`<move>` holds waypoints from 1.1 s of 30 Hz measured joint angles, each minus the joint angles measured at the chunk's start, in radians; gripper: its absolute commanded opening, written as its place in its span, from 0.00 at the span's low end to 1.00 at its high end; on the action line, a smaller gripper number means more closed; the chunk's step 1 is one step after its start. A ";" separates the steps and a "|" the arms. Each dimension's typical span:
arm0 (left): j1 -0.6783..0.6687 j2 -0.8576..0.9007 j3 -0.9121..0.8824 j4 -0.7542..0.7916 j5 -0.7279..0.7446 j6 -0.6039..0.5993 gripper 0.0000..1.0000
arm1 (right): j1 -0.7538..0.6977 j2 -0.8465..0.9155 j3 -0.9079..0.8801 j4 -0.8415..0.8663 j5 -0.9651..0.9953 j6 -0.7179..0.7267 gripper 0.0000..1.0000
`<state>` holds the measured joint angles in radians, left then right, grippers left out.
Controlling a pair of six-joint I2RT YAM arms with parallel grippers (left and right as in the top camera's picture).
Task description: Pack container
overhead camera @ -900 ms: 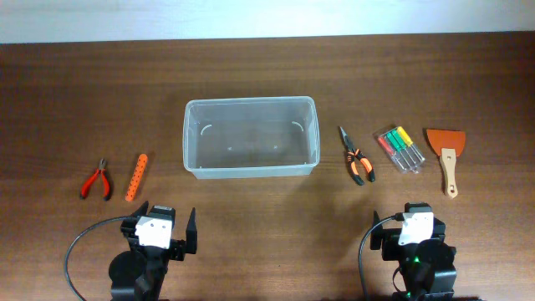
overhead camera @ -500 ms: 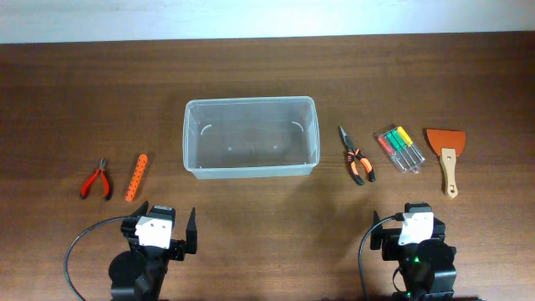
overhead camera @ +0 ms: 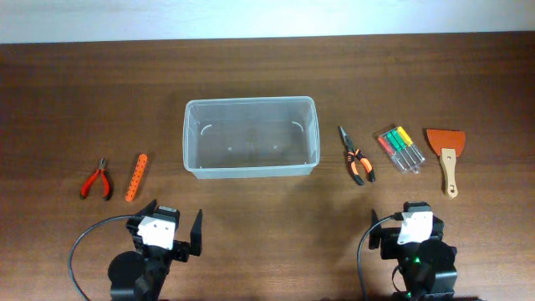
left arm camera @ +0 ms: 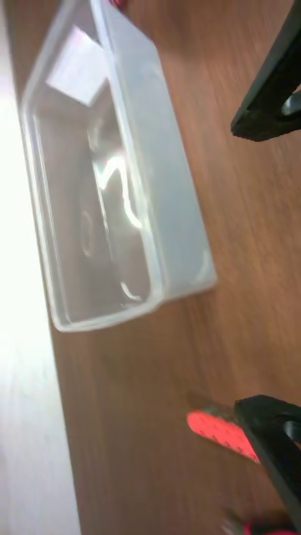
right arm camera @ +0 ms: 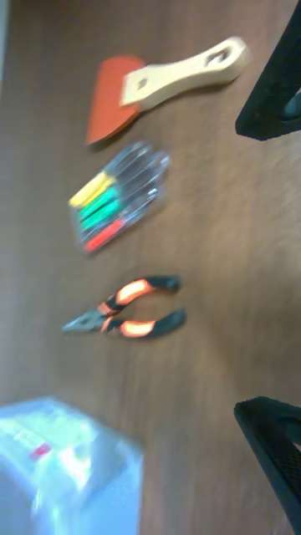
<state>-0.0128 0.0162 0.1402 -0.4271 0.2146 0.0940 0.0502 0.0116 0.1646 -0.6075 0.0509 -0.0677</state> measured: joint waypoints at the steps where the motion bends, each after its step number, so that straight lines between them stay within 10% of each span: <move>1: 0.000 0.000 0.000 0.025 0.010 -0.024 0.99 | 0.000 0.000 -0.001 0.018 -0.035 0.000 0.99; 9: 0.004 0.116 0.157 0.123 0.038 -0.115 0.99 | 0.000 0.123 0.134 -0.042 -0.150 0.038 0.99; 23: 0.235 1.257 0.933 -0.132 0.043 -0.037 0.99 | -0.002 1.081 1.135 -0.531 -0.089 0.044 0.98; 33: 0.257 1.488 1.011 -0.143 0.043 0.047 0.99 | -0.322 1.308 1.196 -0.478 0.036 0.050 0.99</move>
<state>0.2447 1.5040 1.1507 -0.5697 0.2577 0.1413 -0.2718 1.3201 1.3609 -1.0859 0.0868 -0.0177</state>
